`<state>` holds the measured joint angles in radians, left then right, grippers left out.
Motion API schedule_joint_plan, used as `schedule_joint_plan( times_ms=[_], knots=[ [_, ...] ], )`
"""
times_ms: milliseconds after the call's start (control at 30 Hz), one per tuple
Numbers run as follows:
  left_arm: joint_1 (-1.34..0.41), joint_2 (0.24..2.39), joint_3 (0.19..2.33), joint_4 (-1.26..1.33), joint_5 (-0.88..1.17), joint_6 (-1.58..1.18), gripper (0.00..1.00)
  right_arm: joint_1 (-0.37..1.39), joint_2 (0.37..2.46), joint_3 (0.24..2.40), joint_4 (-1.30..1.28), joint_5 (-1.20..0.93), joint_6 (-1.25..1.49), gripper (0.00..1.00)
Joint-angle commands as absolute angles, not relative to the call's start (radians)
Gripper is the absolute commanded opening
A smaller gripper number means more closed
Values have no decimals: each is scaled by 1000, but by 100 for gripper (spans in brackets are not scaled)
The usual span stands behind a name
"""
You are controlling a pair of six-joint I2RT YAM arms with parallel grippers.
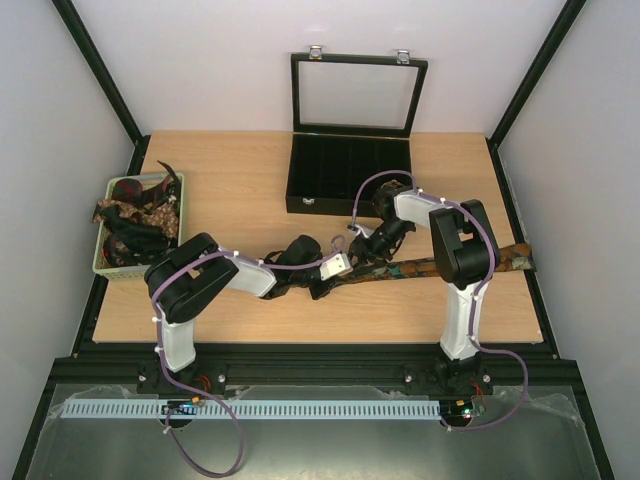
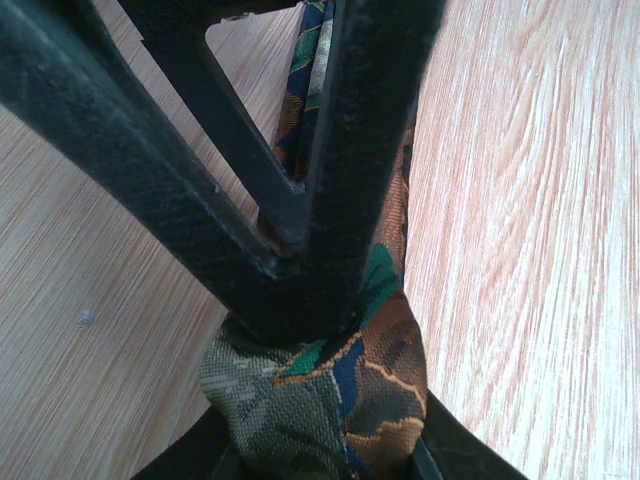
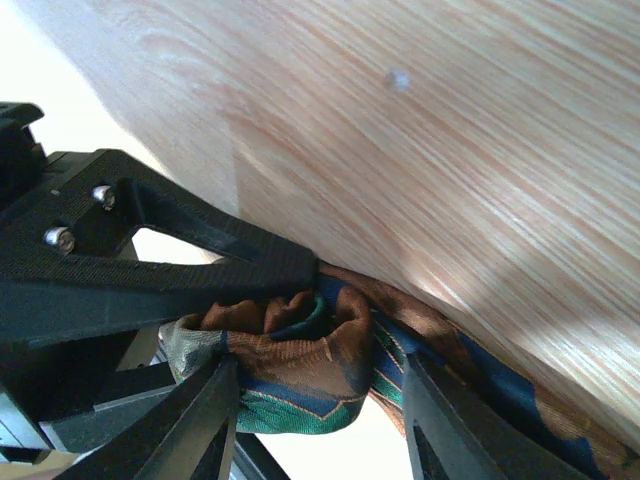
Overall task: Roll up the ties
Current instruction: Roll the tie at the center of the board.
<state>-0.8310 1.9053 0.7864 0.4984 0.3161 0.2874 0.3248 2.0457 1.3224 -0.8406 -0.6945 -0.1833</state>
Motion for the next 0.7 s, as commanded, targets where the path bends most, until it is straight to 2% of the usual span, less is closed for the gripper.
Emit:
schedule_joint_plan(
  times_ms=[0,200,333,533,667],
  knots=[
    [-830,1970,764,307,233,304,24,333,2017,1326,-935,-753,-163,48],
    [-830,1974,768,304,232,304,24,349,2029,1313,-924,-760,-158,43],
    [-829,1973,767,301,235,305,24,348,2012,1318,-948,-781,-175,51],
    [-830,1972,769,304,235,306,24,347,1976,1339,-979,-783,-168,52],
    [-829,1972,767,302,236,303,24,347,1962,1330,-977,-773,-154,61]
  ],
)
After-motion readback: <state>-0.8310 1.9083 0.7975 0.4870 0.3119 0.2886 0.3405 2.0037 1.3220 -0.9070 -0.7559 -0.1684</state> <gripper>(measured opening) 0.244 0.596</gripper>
